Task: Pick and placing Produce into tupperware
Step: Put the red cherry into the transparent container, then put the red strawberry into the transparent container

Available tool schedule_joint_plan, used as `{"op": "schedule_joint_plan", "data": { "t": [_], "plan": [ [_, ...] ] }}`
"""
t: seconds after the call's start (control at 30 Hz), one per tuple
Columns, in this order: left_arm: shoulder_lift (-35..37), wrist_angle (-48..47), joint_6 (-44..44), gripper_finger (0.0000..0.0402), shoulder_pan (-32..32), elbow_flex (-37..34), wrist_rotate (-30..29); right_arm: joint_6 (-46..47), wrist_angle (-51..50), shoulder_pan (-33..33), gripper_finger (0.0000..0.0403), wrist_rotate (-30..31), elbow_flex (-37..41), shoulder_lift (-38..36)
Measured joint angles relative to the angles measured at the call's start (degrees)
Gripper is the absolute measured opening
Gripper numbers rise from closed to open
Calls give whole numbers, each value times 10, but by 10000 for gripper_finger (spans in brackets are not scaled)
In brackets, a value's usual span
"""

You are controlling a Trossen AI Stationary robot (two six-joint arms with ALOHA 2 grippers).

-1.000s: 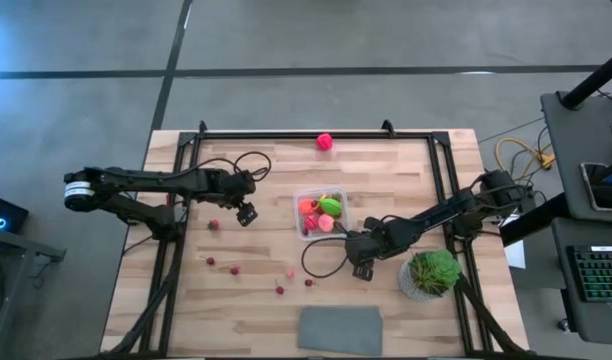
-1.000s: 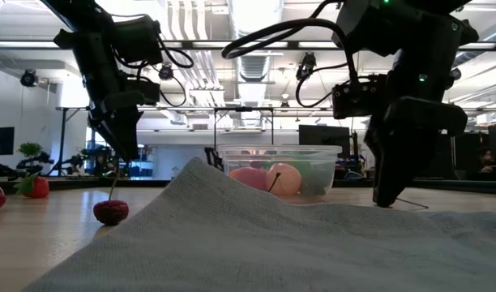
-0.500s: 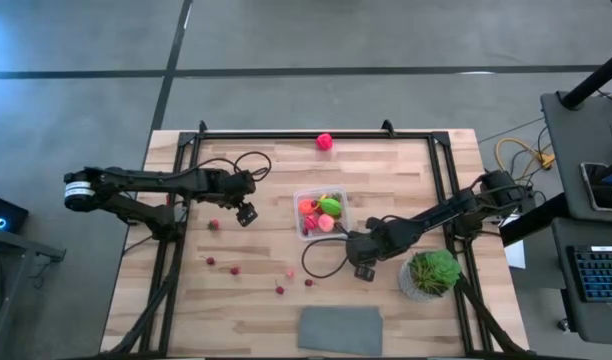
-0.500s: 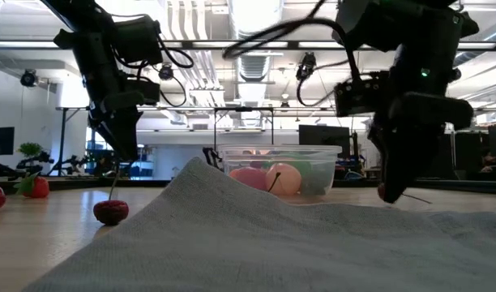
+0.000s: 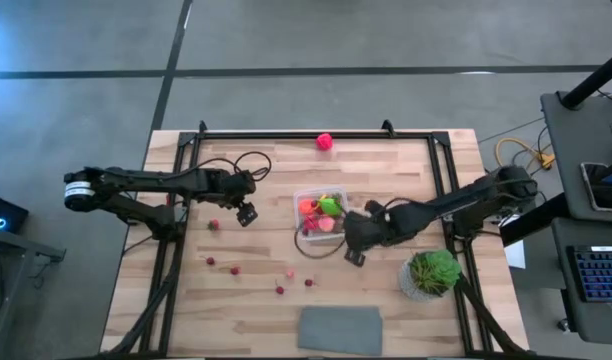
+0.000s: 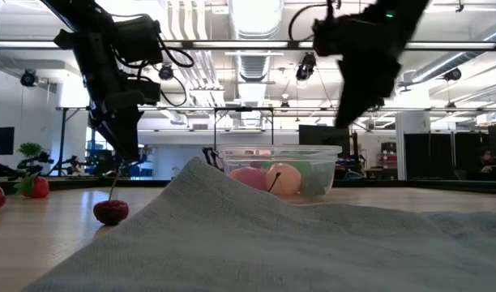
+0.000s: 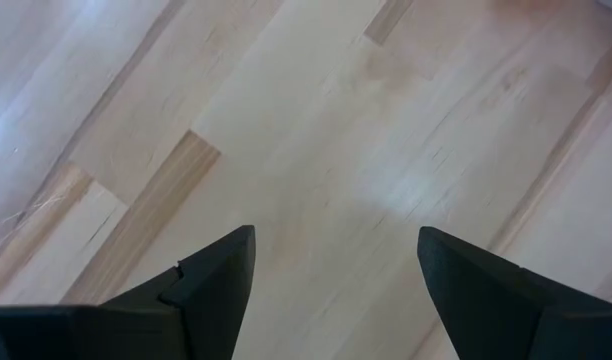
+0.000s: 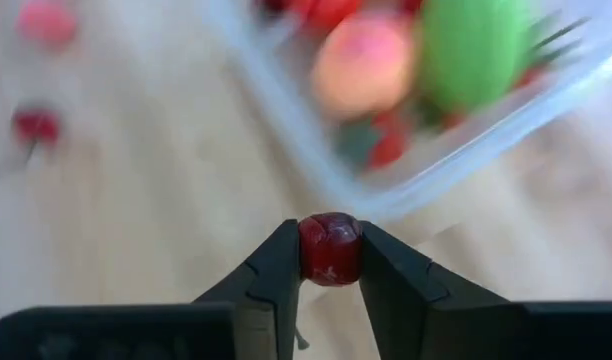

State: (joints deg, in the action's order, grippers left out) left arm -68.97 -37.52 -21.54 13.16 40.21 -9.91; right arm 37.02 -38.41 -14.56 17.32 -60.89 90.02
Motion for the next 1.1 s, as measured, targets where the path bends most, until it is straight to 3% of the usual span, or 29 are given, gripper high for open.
{"op": "schedule_joint_plan", "data": {
  "t": [0.2,0.37,0.47,0.63,0.73,0.83,1.0,1.1],
  "plan": [
    [0,6,28,265,0,0,1,-30,12,80,93,-6,-34,1],
    [0,9,45,265,0,0,0,-45,62,137,108,-87,-65,39],
    [0,10,46,265,0,0,-11,-45,53,147,124,-127,-76,67],
    [0,9,83,265,0,-2,-28,-3,37,142,169,-134,-82,95],
    [0,9,114,265,0,-3,-34,27,47,142,195,-117,-82,92],
    [-2,12,119,265,0,-3,-43,40,48,142,213,-61,-98,81],
    [-11,24,117,265,0,-3,-33,40,43,148,227,34,-143,67],
    [-21,8,98,265,9,-3,-13,40,40,162,229,58,-173,64]
  ]
}}
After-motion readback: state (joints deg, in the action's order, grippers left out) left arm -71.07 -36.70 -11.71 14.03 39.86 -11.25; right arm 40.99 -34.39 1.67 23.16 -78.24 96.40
